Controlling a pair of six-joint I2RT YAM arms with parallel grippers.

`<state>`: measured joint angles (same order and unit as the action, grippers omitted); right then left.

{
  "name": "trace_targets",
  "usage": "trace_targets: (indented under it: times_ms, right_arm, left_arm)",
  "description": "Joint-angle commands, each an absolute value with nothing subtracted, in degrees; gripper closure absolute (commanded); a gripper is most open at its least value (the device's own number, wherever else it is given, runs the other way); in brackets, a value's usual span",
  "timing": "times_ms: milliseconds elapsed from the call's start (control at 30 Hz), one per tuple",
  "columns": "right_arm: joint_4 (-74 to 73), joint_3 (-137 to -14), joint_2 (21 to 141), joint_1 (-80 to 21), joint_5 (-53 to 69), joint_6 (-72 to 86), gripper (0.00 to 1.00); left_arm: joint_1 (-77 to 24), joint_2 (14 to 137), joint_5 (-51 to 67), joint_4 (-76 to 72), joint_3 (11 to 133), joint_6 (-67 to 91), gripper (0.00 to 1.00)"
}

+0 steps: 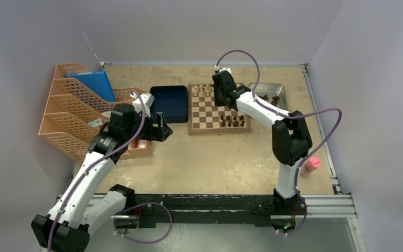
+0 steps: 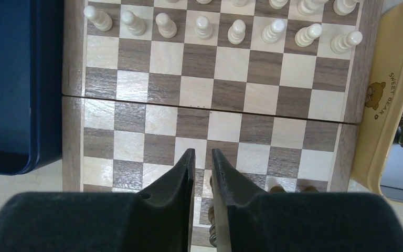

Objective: Set up the chess pieces on the board
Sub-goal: Place the chess piece on the chessboard.

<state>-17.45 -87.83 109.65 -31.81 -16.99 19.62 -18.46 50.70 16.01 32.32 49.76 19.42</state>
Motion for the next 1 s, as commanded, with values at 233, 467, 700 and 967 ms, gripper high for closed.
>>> trace_targets:
  times_ms: [233,467,700,967]
  right_arm:
    - [-18.4,-91.3,115.2,-30.0,-16.0,17.6,0.83]
    - [-19.6,-90.9,116.4,-29.5,-14.5,16.4,0.83]
    - [-20.0,-89.7,116.4,-29.5,-13.6,16.0,0.84]
    - [-20.9,-88.8,115.5,-29.5,-12.9,15.7,0.85]
  left_arm:
    - [-18.7,49.5,15.9,31.2,49.7,19.2,0.17]
    - [-18.7,49.7,15.9,31.0,49.7,19.2,0.17]
    - [-18.7,49.9,15.9,31.0,49.7,19.2,0.17]
    - [-18.7,49.9,15.7,31.0,49.7,19.2,0.17]
